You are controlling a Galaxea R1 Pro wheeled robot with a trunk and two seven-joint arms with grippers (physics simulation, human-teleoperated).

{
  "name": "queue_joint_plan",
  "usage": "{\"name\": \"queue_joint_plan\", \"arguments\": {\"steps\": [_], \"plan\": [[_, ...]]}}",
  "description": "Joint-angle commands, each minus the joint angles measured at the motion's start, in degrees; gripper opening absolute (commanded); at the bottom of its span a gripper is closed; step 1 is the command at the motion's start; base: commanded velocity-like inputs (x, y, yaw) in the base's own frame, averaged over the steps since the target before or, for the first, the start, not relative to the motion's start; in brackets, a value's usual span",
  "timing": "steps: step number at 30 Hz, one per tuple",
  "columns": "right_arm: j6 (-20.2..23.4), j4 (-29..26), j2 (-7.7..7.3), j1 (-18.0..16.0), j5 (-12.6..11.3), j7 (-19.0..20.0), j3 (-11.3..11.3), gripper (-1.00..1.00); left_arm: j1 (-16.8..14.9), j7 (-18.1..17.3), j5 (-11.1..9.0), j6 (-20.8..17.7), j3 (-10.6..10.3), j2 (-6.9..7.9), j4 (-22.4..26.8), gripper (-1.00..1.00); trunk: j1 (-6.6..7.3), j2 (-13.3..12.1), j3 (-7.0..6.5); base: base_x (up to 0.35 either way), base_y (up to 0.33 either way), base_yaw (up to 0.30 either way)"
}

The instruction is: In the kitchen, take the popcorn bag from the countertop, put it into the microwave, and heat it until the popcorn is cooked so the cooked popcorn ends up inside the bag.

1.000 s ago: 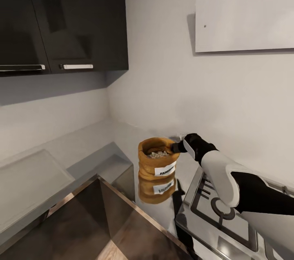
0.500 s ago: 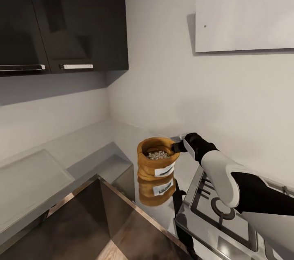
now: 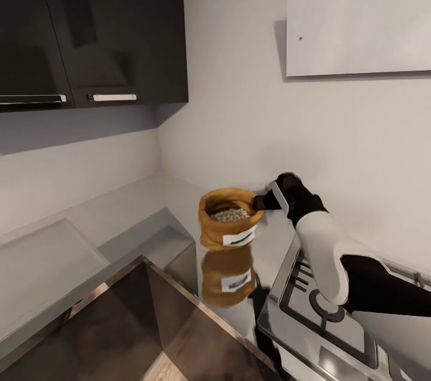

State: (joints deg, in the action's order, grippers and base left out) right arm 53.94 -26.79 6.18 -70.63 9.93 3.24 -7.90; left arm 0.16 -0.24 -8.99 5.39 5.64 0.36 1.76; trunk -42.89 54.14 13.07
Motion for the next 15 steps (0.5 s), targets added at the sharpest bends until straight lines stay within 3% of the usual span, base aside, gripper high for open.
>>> {"name": "queue_joint_plan", "arguments": {"steps": [1,4,15], "plan": [[1.48,-1.32,0.1,-0.03,0.26,0.36,-0.46,-1.0,0.02,-0.03,-0.06,0.06,0.42,-0.01,0.08,1.0,-0.01,0.05,0.07,0.0,0.0,0.0],[3.62,-3.06,0.14,-0.03,-0.04,0.36,-0.45,-1.0,0.04,-0.03,-0.06,0.06,0.42,-0.02,0.08,1.0,-0.01,0.05,0.07,0.0,0.0,0.0],[5.03,-3.35,-0.27,-0.03,0.06,0.36,-0.37,-1.0,0.02,-0.03,-0.06,0.06,0.42,-0.03,0.09,1.0,-0.01,0.05,0.07,0.0,0.0,0.0]]}}
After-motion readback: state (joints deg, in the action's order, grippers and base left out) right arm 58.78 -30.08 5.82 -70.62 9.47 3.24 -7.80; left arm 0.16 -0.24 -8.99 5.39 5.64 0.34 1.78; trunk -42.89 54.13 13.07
